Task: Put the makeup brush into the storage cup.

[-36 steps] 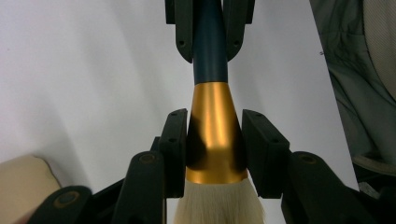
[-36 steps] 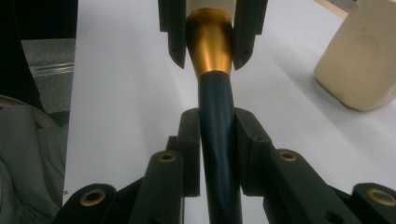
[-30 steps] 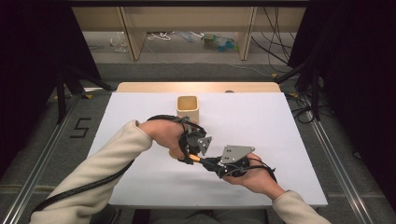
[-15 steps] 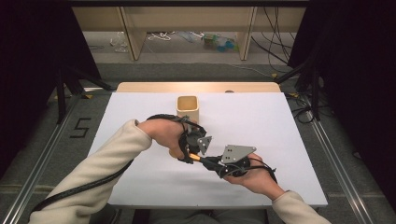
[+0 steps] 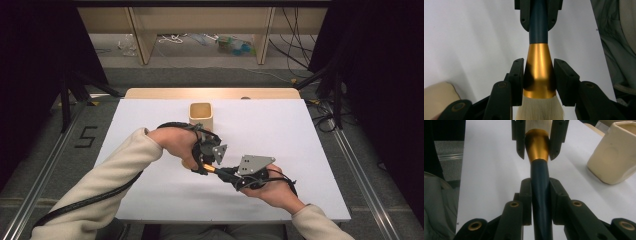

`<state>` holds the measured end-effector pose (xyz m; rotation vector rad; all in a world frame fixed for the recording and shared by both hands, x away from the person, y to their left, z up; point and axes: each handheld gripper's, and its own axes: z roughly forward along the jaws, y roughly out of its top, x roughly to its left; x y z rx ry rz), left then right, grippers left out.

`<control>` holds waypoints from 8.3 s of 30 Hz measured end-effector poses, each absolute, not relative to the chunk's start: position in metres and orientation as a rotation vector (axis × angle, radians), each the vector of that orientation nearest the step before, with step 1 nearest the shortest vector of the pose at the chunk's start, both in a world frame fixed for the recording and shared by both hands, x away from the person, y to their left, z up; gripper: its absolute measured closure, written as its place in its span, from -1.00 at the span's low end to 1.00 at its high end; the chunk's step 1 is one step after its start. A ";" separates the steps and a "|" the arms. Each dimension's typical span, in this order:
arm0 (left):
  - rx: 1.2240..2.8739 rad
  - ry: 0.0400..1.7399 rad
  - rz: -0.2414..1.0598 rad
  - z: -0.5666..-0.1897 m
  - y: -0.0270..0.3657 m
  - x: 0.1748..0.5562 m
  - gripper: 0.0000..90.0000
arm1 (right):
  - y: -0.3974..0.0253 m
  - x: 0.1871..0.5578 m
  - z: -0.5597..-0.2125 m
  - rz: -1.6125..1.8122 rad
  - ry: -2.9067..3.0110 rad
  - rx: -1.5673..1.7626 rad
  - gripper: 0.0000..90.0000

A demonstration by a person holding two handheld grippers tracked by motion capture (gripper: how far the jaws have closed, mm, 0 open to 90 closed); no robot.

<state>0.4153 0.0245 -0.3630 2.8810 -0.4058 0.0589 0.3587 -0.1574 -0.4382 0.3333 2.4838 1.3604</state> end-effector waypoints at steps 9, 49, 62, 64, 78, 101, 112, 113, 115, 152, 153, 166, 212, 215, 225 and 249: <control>2.755 -0.238 0.130 -0.354 0.030 0.417 -0.21 | -0.162 0.361 -0.436 1.359 2.476 0.368 0.68; 2.128 0.470 0.220 -0.419 0.147 0.410 -0.73 | -0.173 0.368 -0.434 1.351 2.391 0.482 0.68; 2.118 0.529 0.093 -0.438 0.133 0.414 -0.66 | -0.174 0.368 -0.430 1.379 2.347 0.501 0.68; 2.094 0.532 0.079 -0.440 0.129 0.416 -0.66 | -0.175 0.368 -0.430 1.372 2.357 0.499 0.68; 1.983 0.622 0.023 -0.443 0.114 0.416 -0.65 | -0.173 0.368 -0.431 1.387 2.325 0.499 0.68; 1.816 0.645 0.026 -0.414 0.105 0.421 -0.61 | -0.170 0.369 -0.418 1.515 2.148 0.523 0.68; 1.747 0.662 0.002 -0.408 0.104 0.422 -0.58 | -0.165 0.376 -0.410 1.554 2.114 0.512 0.68; 1.739 0.662 0.004 -0.407 0.104 0.422 -0.57 | -0.165 0.376 -0.410 1.554 2.111 0.512 0.68; 1.720 0.670 -0.005 -0.406 0.103 0.422 -0.55 | -0.163 0.376 -0.411 1.561 2.107 0.510 0.68; 1.510 0.785 -0.039 -0.404 0.090 0.420 0.18 | -0.157 0.376 -0.418 1.489 2.091 0.524 0.67; 1.507 0.783 -0.040 -0.404 0.089 0.420 0.21 | -0.157 0.376 -0.418 1.484 2.097 0.518 0.67; 1.546 0.702 0.041 -0.396 0.083 0.414 0.45 | -0.156 0.377 -0.422 1.452 2.107 0.564 0.46; 1.651 0.688 0.384 -0.375 0.108 0.413 0.46 | -0.175 0.367 -0.419 1.562 2.115 0.734 -0.66; 1.650 0.689 0.397 -0.373 0.110 0.413 0.46 | -0.178 0.366 -0.419 1.560 2.113 0.747 -0.67; 1.646 0.693 0.419 -0.371 0.115 0.414 0.46 | -0.182 0.364 -0.418 1.589 2.084 0.758 -0.67; 1.644 0.726 0.461 -0.365 0.122 0.412 0.46 | -0.197 0.360 -0.415 1.590 2.039 0.796 -0.67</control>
